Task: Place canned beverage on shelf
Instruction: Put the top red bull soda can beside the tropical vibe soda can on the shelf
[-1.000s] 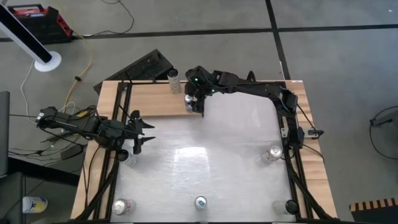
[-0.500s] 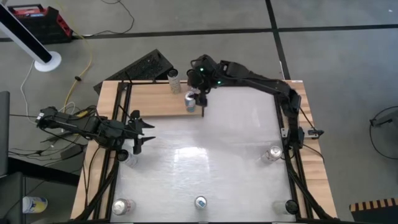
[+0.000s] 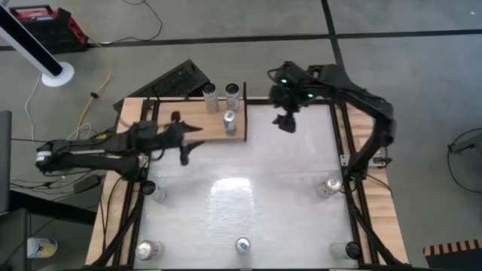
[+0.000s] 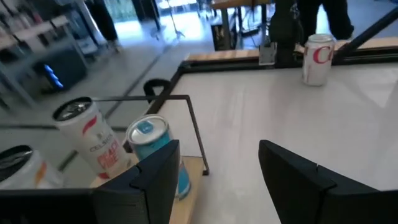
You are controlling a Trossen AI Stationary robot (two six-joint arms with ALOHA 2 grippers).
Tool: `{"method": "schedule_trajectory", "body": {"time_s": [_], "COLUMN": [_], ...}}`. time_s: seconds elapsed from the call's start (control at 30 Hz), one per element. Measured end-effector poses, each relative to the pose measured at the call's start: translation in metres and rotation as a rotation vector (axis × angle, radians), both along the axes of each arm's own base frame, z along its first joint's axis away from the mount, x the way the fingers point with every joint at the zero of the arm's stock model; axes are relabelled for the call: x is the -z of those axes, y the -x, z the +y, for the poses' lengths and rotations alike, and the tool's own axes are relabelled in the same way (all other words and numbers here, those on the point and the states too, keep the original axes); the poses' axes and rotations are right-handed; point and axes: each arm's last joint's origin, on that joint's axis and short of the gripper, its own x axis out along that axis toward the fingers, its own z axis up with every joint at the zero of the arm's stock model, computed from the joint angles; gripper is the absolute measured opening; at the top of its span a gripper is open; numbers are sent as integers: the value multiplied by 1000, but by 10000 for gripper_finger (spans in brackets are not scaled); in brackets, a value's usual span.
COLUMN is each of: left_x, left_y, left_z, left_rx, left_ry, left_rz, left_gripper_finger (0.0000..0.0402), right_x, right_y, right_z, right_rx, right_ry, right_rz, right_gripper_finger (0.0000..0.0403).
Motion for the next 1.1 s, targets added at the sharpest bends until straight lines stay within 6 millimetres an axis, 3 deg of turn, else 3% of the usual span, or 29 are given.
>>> {"method": "schedule_trajectory", "body": {"time_s": [0.17,0.3,0.57,0.8,0.9,1.1], "left_x": [-11,-14,-8,10,19,23], "left_y": [-28,-47,-80,-102,-109,-111], "left_z": [40,60,95,110,114,118], "left_rx": [-50,37,-9,-7,-8,-34], "left_ry": [32,50,53,87,106,132], "left_rz": [61,92,167,241,265,251], "left_gripper_finger": [206,211,266,303,304,304], "right_x": [10,34,130,191,203,192], "right_y": [34,47,61,72,76,82], "right_z": [16,35,82,106,110,111], "right_rx": [51,86,25,2,-9,22], "right_ry": [-12,32,204,246,336,414], "right_rz": [-76,-260,-478,-682,-706,-749], "right_gripper_finger": [326,326,326,326,326,326]}}
